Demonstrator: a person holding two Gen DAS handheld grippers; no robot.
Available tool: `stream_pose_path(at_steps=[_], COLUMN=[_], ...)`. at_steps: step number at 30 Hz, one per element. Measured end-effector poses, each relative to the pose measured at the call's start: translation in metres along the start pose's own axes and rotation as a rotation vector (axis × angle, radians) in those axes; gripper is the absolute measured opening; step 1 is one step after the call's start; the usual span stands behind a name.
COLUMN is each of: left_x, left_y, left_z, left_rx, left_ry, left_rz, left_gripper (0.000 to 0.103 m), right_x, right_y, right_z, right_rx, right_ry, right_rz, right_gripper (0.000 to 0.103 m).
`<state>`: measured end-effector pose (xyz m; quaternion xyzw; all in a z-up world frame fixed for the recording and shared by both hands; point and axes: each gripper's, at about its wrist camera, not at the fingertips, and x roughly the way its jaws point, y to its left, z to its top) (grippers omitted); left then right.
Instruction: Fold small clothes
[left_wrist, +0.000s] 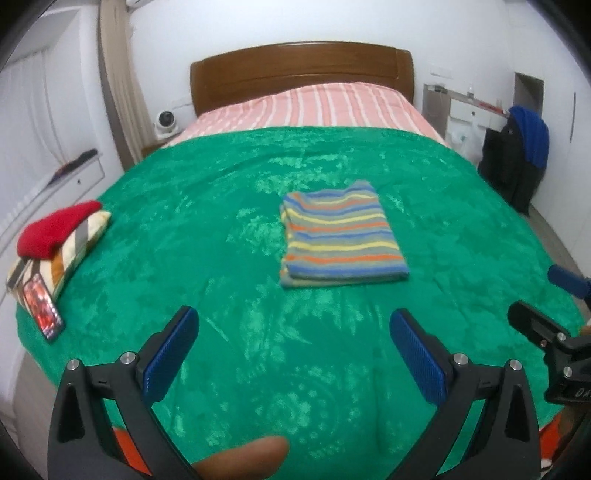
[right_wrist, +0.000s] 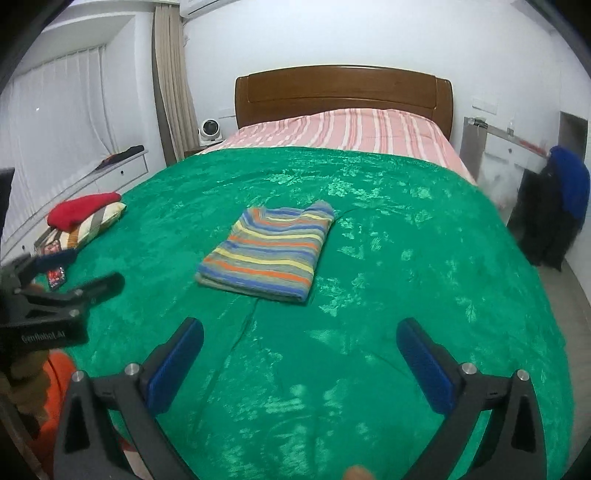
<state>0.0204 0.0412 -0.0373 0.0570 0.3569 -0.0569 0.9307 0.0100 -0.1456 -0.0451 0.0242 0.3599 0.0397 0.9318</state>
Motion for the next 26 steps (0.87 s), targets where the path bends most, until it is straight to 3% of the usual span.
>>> stream_pose_path(at_steps=[7,10,17,26], left_x=[-0.008,-0.011,-0.010,-0.015], left_y=[-0.001,-0.003,0.001,0.000], left_z=[-0.008,-0.013,-0.020,-0.020], left_rx=[-0.002,0.013,0.005,-0.003], left_ry=[0.027,0.043,0.066,0.027], left_rz=[-0.005,0.032,0.028,0.036], left_gripper=[0.103,0.103,0.103,0.103], right_x=[-0.009,-0.017,-0.019,-0.014], right_y=[0.014,0.020,0.029,0.026], right_z=[-0.007,-0.008,-0.013,-0.017], right_rx=[-0.010,-0.014,-0.051,-0.040], right_ry=[0.081,0.080,0.091,0.106], right_rz=[-0.053,-0.024,-0.047,-0.059], right_gripper=[0.103,0.103,0.103,0.103])
